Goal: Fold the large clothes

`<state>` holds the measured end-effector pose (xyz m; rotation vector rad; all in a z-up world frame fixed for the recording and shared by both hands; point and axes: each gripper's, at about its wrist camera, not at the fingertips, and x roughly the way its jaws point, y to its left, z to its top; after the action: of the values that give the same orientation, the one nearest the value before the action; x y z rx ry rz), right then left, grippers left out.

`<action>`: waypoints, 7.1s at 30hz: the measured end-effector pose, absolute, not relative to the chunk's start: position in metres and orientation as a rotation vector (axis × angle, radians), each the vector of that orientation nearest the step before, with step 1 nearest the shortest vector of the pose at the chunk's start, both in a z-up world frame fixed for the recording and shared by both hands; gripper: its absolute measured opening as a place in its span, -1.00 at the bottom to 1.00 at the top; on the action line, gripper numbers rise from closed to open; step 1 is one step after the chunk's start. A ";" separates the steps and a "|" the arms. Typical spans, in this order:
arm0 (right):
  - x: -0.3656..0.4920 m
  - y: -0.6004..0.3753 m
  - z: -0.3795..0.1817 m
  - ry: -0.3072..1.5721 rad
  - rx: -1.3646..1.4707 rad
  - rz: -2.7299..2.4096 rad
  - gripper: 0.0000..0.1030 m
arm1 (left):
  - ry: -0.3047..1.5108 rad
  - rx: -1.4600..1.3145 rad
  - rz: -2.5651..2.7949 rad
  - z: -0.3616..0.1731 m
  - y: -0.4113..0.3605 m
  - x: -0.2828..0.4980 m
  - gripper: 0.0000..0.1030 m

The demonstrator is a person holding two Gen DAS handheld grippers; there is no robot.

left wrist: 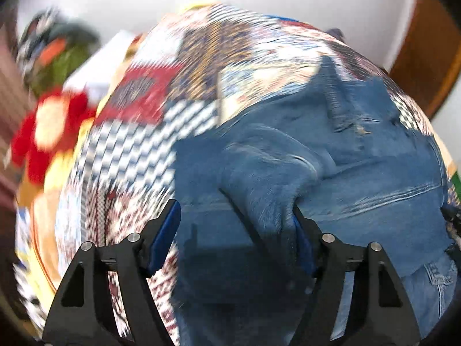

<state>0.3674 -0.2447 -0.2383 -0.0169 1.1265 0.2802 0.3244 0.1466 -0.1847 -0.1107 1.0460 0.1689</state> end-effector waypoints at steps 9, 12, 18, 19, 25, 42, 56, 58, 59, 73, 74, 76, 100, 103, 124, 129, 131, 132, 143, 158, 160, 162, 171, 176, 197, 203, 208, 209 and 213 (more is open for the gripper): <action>0.364 -0.234 -0.238 1.114 -0.099 0.247 -0.72 | 1.131 -0.270 0.243 -0.244 0.204 0.256 0.76; 0.363 -0.231 -0.237 1.115 -0.127 0.236 -0.72 | 1.115 -0.395 0.212 -0.249 0.217 0.242 0.76; 0.362 -0.220 -0.209 1.123 -0.152 0.225 -0.72 | 1.059 -0.338 0.209 -0.214 0.204 0.244 0.75; 0.361 -0.217 -0.204 1.112 -0.153 0.234 -0.72 | 1.043 -0.320 0.195 -0.206 0.199 0.246 0.75; 0.356 -0.167 -0.177 1.040 -0.243 0.367 -0.72 | 0.964 -0.214 0.050 -0.169 0.143 0.268 0.80; 0.356 -0.159 -0.231 0.999 -0.530 0.236 0.92 | 1.094 -0.037 -0.084 -0.220 0.052 0.299 0.98; 0.359 -0.216 -0.206 1.042 -0.285 0.255 0.94 | 1.011 -0.092 0.126 -0.183 0.132 0.275 0.97; 0.364 -0.223 -0.201 1.030 -0.263 0.243 0.94 | 0.997 -0.117 0.182 -0.178 0.157 0.276 0.97; 0.366 -0.227 -0.198 1.023 -0.248 0.240 0.94 | 0.992 -0.134 0.205 -0.176 0.169 0.277 0.97; 0.442 -0.267 -0.206 1.084 0.103 0.264 0.91 | 1.107 -0.315 0.173 -0.222 0.240 0.334 0.97; 0.446 -0.269 -0.209 1.094 0.122 0.267 0.89 | 1.120 -0.335 0.152 -0.228 0.241 0.342 0.97; 0.459 -0.275 -0.220 1.127 0.184 0.270 0.72 | 1.120 -0.374 0.101 -0.236 0.239 0.352 0.97; 0.549 -0.244 -0.211 1.039 0.265 0.414 -0.78 | 1.015 -0.433 0.111 -0.221 0.256 0.410 -0.82; 0.564 -0.229 -0.186 0.971 0.209 0.424 -0.79 | 1.003 -0.335 0.135 -0.206 0.251 0.420 -0.82; 0.617 -0.227 -0.268 1.076 0.027 0.305 -0.73 | 1.094 -0.131 0.230 -0.253 0.235 0.462 -0.51; 0.612 -0.229 -0.264 1.118 0.024 0.311 -0.72 | 1.133 -0.117 0.232 -0.247 0.228 0.453 -0.22; 0.609 -0.232 -0.261 1.151 0.026 0.309 -0.72 | 1.135 -0.111 0.232 -0.239 0.224 0.447 -0.22; 0.608 -0.233 -0.259 1.163 0.027 0.308 -0.72 | 1.129 -0.112 0.231 -0.235 0.221 0.443 -0.21; 0.558 -0.254 -0.237 1.065 -0.122 0.120 0.71 | 1.060 -0.094 0.141 -0.196 0.167 0.396 0.35; 0.449 -0.264 -0.144 0.905 -0.049 0.260 0.71 | 0.903 -0.114 0.067 -0.138 0.115 0.325 0.49; 0.430 -0.263 -0.131 0.888 -0.044 0.284 0.72 | 0.868 -0.111 0.072 -0.126 0.113 0.312 0.57; 0.410 -0.260 -0.120 0.866 -0.058 0.303 0.72 | 0.838 -0.100 0.074 -0.115 0.110 0.297 0.65; 0.320 -0.263 -0.103 0.787 -0.140 0.292 0.77 | 0.781 -0.020 0.080 -0.097 0.088 0.221 0.89; 0.278 -0.273 -0.111 0.802 -0.130 0.284 0.77 | 0.815 -0.073 0.096 -0.109 0.094 0.191 0.90; 0.220 -0.319 -0.206 1.102 0.266 0.312 0.58 | 1.063 -0.574 0.117 -0.223 0.145 0.105 0.67; 0.218 -0.311 -0.211 1.099 0.275 0.386 0.24 | 1.055 -0.677 0.031 -0.237 0.141 0.117 0.20; 0.219 -0.314 -0.213 1.078 0.307 0.353 -0.21 | 1.018 -0.653 0.032 -0.231 0.138 0.124 -0.22; 0.219 -0.315 -0.213 1.070 0.317 0.345 -0.29 | 1.010 -0.639 0.030 -0.228 0.137 0.125 -0.35; 0.220 -0.320 -0.211 1.037 0.356 0.330 -0.60 | 0.979 -0.608 0.023 -0.219 0.140 0.132 -0.71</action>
<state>0.2197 -0.3201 -0.2114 0.3556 1.0371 0.3296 0.1322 0.1396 -0.2185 -0.6077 0.9786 0.0229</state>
